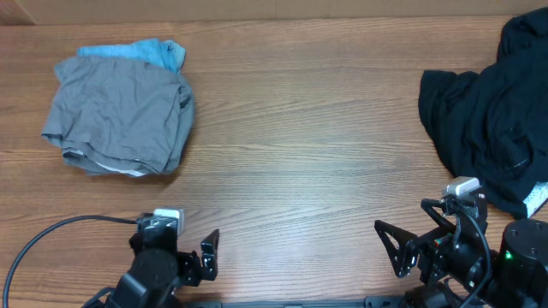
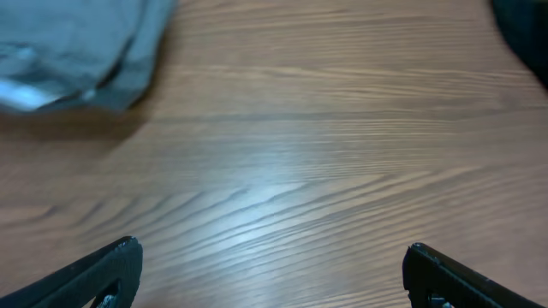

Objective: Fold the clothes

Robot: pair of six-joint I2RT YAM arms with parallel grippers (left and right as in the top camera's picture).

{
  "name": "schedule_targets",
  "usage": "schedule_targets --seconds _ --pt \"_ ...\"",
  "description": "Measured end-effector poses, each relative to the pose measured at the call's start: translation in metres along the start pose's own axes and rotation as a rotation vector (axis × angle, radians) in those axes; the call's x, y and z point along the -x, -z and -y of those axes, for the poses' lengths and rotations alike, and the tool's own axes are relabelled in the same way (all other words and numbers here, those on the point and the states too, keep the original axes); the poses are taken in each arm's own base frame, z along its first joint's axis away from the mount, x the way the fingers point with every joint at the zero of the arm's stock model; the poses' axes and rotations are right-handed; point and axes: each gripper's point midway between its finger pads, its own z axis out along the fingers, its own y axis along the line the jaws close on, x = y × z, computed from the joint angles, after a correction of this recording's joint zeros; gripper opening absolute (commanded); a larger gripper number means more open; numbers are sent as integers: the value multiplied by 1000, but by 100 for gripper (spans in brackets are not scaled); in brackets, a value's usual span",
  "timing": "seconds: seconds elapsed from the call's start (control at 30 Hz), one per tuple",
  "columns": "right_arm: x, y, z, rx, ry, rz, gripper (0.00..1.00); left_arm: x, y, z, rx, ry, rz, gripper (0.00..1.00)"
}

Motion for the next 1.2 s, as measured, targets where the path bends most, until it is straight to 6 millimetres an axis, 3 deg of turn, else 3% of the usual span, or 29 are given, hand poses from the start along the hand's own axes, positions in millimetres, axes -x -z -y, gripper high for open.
schedule_targets --seconds 0.07,0.13,0.2,0.27,0.43,0.53,0.73,0.93,1.2 --pt "0 0 0 0 0 1 100 7 -1 -5 20 40 36 100" --pt "0 0 0 0 0 0 100 33 1 -13 41 116 163 100" --pt "0 0 0 0 0 0 100 62 7 -16 31 69 322 100" --pt "0 0 0 1 0 0 100 69 8 -20 40 -6 389 100" --pt "0 0 0 1 0 0 100 59 -6 -43 114 -75 449 100" --pt "0 0 0 0 0 0 100 45 -27 -53 119 -89 460 100" --pt "0 0 0 1 0 0 100 33 -59 -54 72 -105 467 100" --pt "0 0 0 1 0 0 100 32 -75 -51 29 -124 511 100" --pt "0 0 0 0 0 0 100 34 -75 -49 18 -131 527 100"
